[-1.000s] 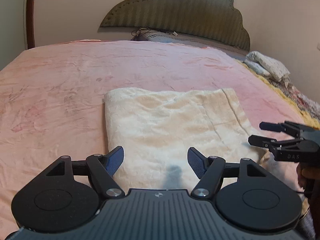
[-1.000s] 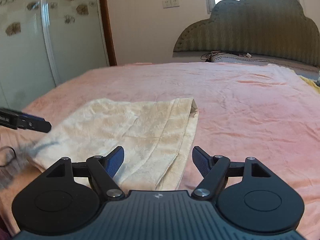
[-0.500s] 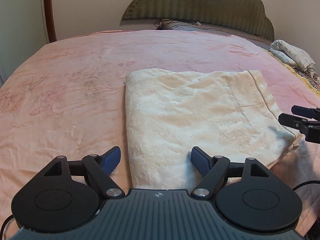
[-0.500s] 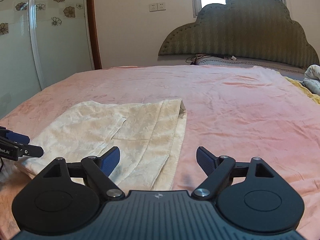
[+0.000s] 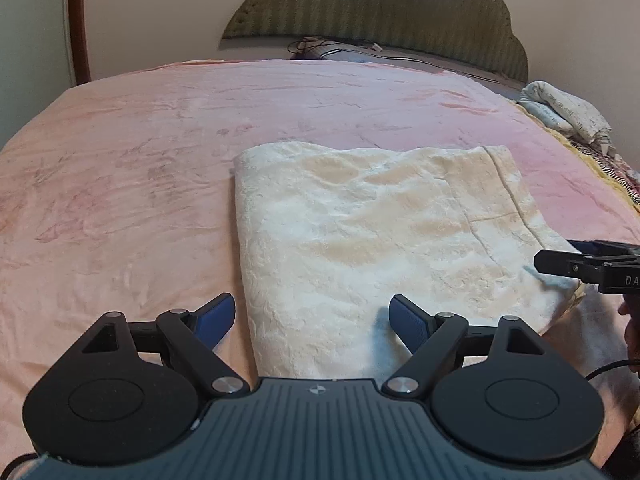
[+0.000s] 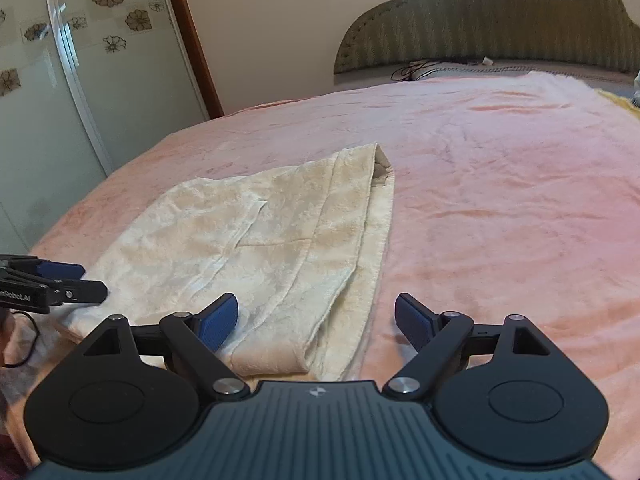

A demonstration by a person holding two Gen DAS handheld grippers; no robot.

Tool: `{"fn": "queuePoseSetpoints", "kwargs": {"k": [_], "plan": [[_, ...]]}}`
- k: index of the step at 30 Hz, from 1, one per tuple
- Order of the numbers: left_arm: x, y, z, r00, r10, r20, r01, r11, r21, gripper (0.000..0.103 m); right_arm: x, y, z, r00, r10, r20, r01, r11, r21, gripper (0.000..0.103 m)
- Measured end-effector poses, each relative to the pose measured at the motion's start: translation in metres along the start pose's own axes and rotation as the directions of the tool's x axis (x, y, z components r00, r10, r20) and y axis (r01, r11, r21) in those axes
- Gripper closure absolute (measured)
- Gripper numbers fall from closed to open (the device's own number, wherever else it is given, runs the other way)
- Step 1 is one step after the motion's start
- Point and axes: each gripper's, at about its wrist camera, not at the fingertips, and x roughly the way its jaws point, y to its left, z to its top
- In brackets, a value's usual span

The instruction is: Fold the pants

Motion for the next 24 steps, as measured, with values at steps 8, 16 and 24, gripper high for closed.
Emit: {"fn": "queuePoseSetpoints", "kwargs": {"k": [8,16,24], "plan": [[0.041,0.066,0.032,0.962,-0.260,-0.087,0.233,0.943,-0.240,0.016,0.039,-0.058,0.022,0.944,0.322,-0.068,-0.295,0.921,0.255,0.016],[0.078,0.093,0.041,0.869,-0.487,-0.094,0.386,0.783,-0.487,0.018,0.083,-0.064,0.045,0.874,0.475,-0.099,-0.429,0.852,0.302,0.017],[0.060,0.070,0.036,0.928,-0.367,-0.057,0.324,0.875,-0.361,0.089,0.090,-0.051,0.047,0.888,0.445,-0.111,-0.403,0.873,0.274,0.074]]}}
